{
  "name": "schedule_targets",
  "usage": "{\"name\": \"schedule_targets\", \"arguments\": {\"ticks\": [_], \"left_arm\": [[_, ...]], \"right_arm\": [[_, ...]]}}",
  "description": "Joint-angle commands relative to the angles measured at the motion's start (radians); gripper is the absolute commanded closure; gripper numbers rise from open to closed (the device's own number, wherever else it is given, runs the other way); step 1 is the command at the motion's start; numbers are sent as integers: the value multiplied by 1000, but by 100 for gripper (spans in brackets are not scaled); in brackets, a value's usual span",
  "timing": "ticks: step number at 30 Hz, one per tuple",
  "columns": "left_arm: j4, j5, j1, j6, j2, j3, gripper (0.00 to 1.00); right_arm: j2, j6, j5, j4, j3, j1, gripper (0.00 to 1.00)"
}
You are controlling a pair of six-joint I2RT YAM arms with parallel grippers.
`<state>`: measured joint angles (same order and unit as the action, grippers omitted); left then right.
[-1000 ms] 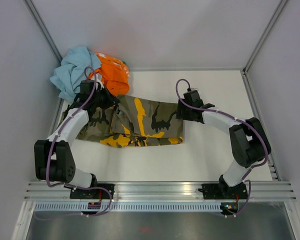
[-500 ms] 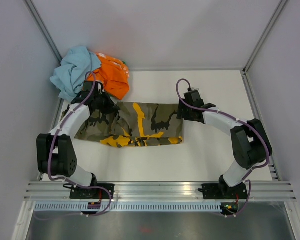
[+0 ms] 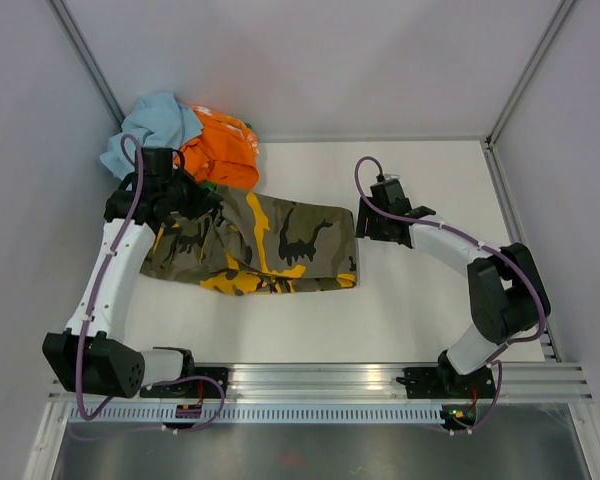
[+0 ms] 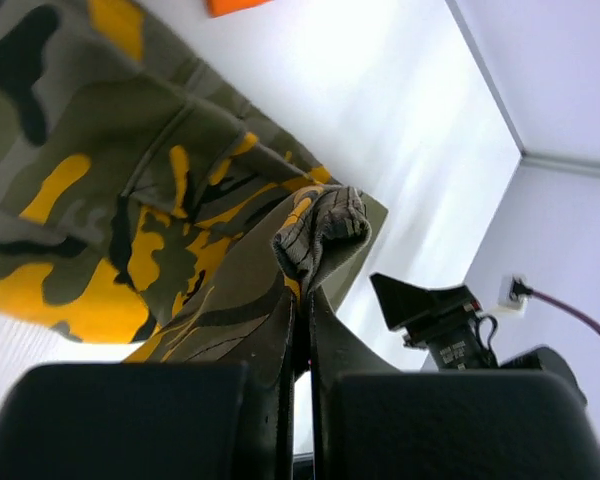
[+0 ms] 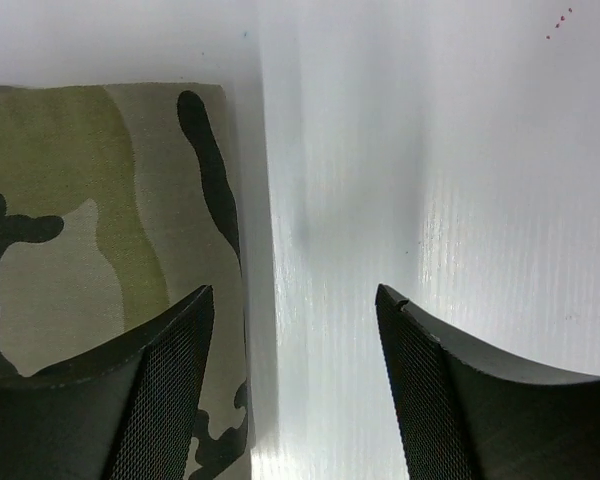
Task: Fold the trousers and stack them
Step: Fold the trousers
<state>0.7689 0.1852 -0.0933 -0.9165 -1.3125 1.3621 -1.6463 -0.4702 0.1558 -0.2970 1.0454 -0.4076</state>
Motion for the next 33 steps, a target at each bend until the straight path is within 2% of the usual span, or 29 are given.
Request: {"name": "schedule_targets", "arguments": {"ticks": [1,5,7,12,16,18,19,20,21,25,28,33], "left_arm": [[138,-138,-6,-183,68,-49,98],[78,-171,-6,-211,111,-182,98],[35,-222,-6,-159,101,-233,98],[-129,-279,0,40,-56,-256,98],[-140,-302,17,156,-180,-219,96],[-96,-328,21,153,-212,-193,71],[-76,-335,21,145,-211,-196,49],[-74,-348,21,145,-200,-216,9],[-71,-352,21,148,-168,-228,1],[-72,-340,20,226,-44,-274,0],[-42,-306,17,258,74,-308,6],[15,-247,-8,210,209,-425,30]], "right_arm": [[49,22,-10,4,-11,7,28],[48,31,-42,2,-25,7,29],[46,33,-59,6,-25,7,29],[51,33,-131,27,-28,7,31],[54,28,-151,25,-36,7,32],[65,28,-151,22,-39,7,32],[68,28,-153,22,-45,7,32],[75,30,-151,24,-48,7,31],[77,28,-151,24,-50,7,31],[72,30,-153,19,-39,7,31],[63,38,-186,-8,-10,7,31],[63,42,-219,-30,47,6,31]]}}
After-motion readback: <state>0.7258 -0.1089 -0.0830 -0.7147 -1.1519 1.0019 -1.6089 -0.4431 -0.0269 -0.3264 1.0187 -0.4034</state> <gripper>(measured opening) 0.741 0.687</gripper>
